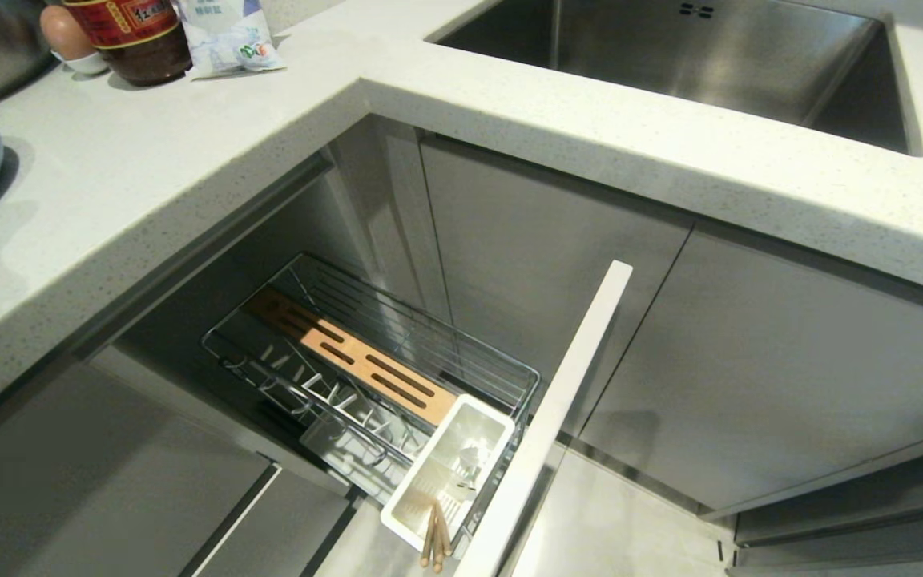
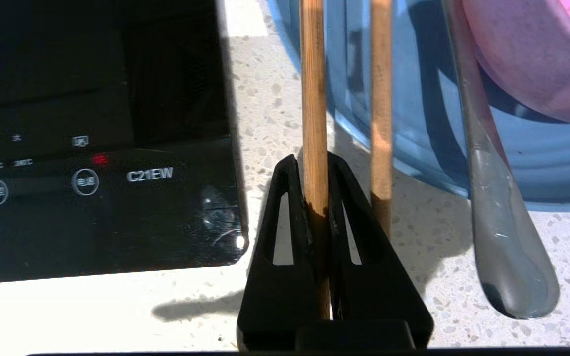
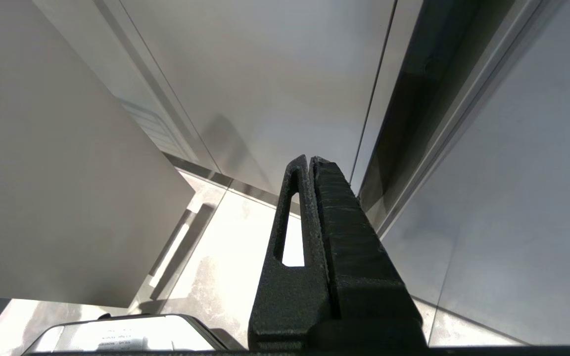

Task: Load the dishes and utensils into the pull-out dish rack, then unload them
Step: Take the chopsticks out of the cupboard

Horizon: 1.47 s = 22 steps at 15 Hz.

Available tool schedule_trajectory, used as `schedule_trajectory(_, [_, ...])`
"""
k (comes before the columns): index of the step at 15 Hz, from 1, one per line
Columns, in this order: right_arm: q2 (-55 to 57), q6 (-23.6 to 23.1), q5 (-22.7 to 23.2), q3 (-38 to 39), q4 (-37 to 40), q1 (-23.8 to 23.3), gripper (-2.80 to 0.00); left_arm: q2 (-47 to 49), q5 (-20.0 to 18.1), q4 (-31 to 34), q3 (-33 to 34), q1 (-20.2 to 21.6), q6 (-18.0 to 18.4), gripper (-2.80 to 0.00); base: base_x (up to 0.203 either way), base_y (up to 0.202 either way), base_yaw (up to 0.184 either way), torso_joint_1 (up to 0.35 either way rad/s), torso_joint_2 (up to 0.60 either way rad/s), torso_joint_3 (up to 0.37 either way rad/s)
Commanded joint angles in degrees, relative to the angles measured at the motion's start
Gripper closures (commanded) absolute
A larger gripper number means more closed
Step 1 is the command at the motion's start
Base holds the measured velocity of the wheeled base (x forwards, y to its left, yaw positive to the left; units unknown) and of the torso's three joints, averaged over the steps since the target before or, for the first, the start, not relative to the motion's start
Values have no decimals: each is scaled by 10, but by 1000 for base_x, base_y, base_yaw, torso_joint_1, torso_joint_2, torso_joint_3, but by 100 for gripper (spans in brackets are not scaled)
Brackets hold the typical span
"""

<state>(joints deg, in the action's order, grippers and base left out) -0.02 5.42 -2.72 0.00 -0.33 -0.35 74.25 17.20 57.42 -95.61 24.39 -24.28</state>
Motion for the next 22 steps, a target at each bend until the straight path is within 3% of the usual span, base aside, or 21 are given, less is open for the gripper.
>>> schedule_trajectory(1, [-2, 0, 0, 0, 0, 0, 0, 1, 1, 3, 1, -9, -1, 0, 0, 0, 0, 0, 0, 0])
schedule_trajectory(22, [-2, 0, 0, 0, 0, 0, 0, -5, 0, 2, 6, -22, 0, 0, 0, 0, 0, 0, 0, 0])
